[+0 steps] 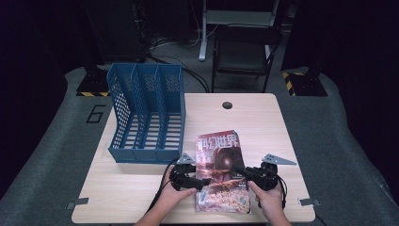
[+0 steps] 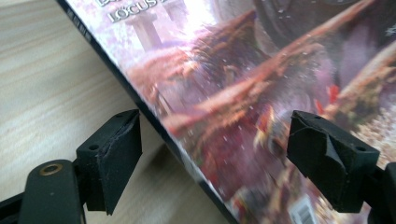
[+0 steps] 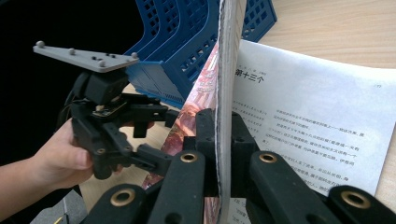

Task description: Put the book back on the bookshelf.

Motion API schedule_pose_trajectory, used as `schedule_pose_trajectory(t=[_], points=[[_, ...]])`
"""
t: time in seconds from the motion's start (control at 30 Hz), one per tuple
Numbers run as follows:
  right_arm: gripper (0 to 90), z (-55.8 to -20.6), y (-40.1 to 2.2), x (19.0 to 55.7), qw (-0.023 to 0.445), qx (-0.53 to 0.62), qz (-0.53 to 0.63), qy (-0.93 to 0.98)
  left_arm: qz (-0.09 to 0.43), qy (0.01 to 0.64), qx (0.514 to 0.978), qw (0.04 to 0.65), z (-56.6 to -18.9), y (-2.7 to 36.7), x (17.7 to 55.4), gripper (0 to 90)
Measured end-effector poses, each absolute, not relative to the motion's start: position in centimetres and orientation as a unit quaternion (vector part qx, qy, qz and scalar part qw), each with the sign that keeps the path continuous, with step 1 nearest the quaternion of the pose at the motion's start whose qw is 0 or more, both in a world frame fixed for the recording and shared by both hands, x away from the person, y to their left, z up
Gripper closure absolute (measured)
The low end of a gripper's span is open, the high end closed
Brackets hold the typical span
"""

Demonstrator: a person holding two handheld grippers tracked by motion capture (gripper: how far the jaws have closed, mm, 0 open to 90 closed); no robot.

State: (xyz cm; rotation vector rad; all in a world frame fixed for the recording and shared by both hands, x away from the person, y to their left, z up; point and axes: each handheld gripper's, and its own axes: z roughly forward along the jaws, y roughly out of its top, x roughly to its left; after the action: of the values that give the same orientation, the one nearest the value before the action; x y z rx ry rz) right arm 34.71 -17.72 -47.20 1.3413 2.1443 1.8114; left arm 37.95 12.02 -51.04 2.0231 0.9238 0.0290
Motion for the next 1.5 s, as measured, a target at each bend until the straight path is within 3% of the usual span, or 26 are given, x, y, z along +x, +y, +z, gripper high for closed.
schedule_pose_trajectory(t=[0.63, 1.2, 1.4, 1.5], points=[[86.9, -47.2, -17.8, 34.7, 0.015, 0.422, 0.588, 0.690, -0.021, 0.388, 0.794, 0.467, -50.6, 10.9, 39.8, 16.2], [86.8, -47.5, -18.1, 34.8, 0.013, 0.425, 0.586, 0.690, -0.010, 0.403, 0.788, 0.465, -49.9, 11.7, 39.4, 39.4], [86.8, -47.6, -18.3, 34.9, 0.013, 0.430, 0.584, 0.688, -0.016, 0.408, 0.781, 0.473, -49.1, 12.4, 39.3, 55.2], [86.8, -47.5, -18.3, 35.0, 0.011, 0.432, 0.583, 0.688, -0.015, 0.407, 0.783, 0.470, -48.9, 12.4, 39.3, 57.3]])
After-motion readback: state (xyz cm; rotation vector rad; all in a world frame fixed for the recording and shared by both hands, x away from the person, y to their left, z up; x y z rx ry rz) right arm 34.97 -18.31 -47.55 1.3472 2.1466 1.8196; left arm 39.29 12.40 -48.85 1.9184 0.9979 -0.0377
